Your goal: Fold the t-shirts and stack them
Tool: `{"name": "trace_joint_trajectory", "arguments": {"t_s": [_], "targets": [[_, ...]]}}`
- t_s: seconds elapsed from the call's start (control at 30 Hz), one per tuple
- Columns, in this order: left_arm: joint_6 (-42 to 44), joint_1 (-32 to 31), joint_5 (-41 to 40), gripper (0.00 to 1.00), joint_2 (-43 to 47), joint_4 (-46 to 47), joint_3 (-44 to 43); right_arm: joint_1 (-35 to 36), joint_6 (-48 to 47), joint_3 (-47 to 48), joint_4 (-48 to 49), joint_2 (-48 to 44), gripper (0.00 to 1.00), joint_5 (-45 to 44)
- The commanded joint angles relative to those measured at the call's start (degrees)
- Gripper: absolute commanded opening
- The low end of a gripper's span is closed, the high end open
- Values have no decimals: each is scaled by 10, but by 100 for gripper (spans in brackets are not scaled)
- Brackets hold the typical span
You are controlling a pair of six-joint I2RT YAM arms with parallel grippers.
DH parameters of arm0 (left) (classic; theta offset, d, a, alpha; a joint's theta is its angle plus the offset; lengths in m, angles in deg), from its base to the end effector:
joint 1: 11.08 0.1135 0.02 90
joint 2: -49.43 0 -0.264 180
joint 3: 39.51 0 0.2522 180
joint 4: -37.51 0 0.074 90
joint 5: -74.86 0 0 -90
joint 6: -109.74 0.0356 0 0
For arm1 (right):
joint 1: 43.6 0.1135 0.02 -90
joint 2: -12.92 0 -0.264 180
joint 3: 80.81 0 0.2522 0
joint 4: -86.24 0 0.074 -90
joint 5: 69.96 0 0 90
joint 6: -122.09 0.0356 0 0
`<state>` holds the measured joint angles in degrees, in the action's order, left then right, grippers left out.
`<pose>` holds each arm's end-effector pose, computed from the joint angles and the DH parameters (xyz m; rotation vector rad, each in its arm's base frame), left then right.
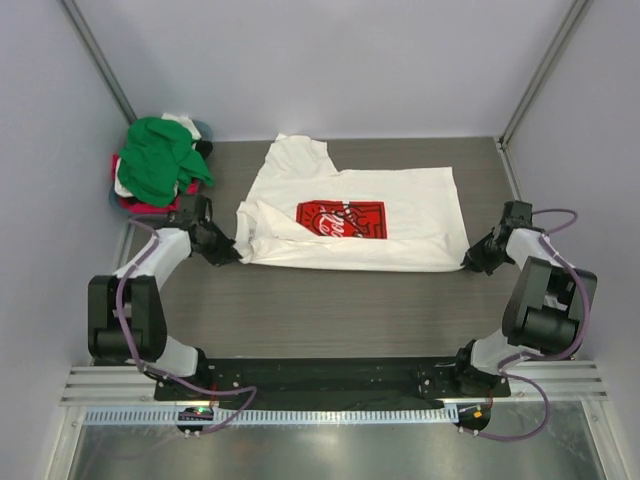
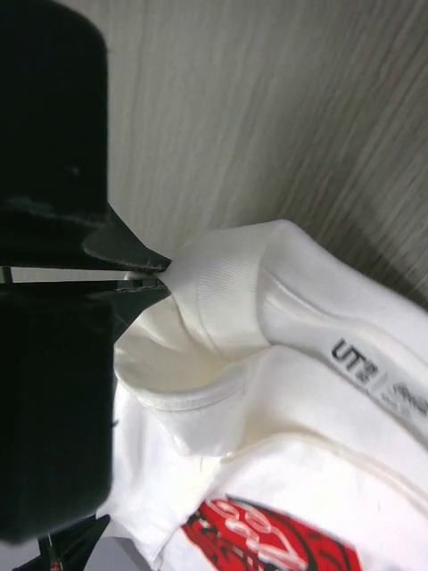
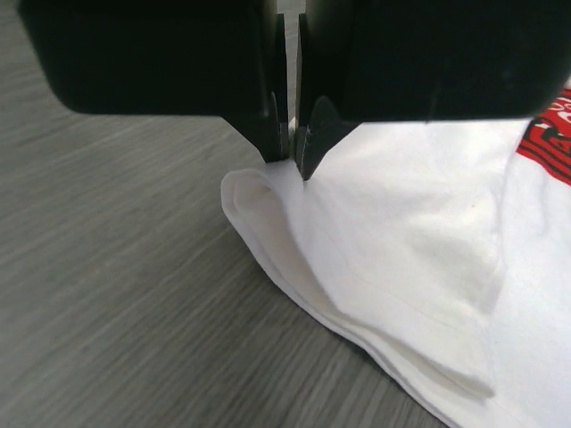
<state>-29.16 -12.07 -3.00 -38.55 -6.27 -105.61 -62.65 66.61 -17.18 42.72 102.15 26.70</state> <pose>0.2894 -0.0125 0.1842 -1.0775 2.5832 -0.5243 0.2687 -0.0884 0.1663 1.2293 2.5016 0.2298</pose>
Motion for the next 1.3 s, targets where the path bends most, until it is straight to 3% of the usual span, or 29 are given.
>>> {"name": "trace_joint_trajectory", "arguments": {"t_s": [0.0,0.23,0.33,0.37,0.4,0.43,0.5,0.63,0.77,0.87,0.9,1.1,1.27], "targets": [[4,7,-24,0,81,-65,4,-18,8,-9,-29,-65,1,-45],[-24,7,3,2,184,-91,121,-25,36,-84,-49,-129,1,-64],[-29,36,3,19,228,-112,165,-28,43,-114,-49,-157,2,-56],[-32,43,5,33,259,-120,171,-29,43,-119,-49,-162,24,-49],[-35,46,15,43,272,-123,173,-29,41,-122,-49,-165,37,-44],[-36,46,19,47,286,-128,167,-30,40,-122,-50,-172,71,-38],[-43,46,22,56,320,-145,153,-29,36,-120,-53,-179,81,-24],[-38,46,13,64,352,-152,146,-29,31,-113,-60,-203,81,-19],[-23,42,10,58,353,-142,131,-27,6,-94,-61,-258,81,-10],[-25,15,-10,55,341,-121,98,-13,1,-72,-57,-274,80,0],[-27,-20,-13,54,332,-112,78,-7,3,-67,-57,-278,80,1],[-65,-156,-50,54,186,-57,14,63,18,-32,-59,-274,79,-27],[-94,-188,-41,52,88,2,1,105,23,-28,-60,-265,79,-34]]}}
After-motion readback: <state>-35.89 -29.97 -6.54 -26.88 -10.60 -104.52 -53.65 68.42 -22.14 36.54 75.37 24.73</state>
